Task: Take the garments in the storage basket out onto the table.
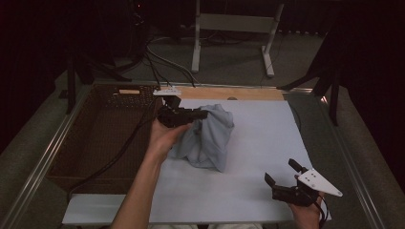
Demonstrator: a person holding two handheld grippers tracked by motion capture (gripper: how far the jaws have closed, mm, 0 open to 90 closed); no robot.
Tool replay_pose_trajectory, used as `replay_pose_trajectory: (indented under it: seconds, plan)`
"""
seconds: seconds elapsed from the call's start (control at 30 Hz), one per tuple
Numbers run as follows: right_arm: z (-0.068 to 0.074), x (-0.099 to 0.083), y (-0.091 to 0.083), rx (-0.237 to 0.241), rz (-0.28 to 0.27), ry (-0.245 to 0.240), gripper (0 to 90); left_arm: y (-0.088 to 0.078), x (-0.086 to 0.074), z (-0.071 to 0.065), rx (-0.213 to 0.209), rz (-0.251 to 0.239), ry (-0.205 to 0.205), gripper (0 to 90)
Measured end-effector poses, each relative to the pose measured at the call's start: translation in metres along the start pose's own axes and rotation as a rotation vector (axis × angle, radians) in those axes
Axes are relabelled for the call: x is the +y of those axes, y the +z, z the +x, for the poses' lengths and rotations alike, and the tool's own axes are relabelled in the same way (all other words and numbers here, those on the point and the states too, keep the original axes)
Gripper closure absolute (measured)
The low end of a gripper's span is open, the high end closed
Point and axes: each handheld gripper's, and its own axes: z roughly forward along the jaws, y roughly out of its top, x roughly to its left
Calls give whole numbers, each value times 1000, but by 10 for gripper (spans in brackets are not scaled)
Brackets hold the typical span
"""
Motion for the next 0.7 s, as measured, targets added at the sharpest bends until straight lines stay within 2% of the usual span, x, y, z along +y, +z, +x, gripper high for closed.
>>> replay_pose_trajectory:
  seconds: [0.33,0.53,0.7]
  plan:
    - [0,0,1,1,1,0,2,3,-4,0,50,23,21,837]
    - [0,0,0,-1,0,-1,2,2,-6,0,78,25,19,837]
    - [0,0,0,-1,0,-1,2,2,-8,0,82,34,24,837]
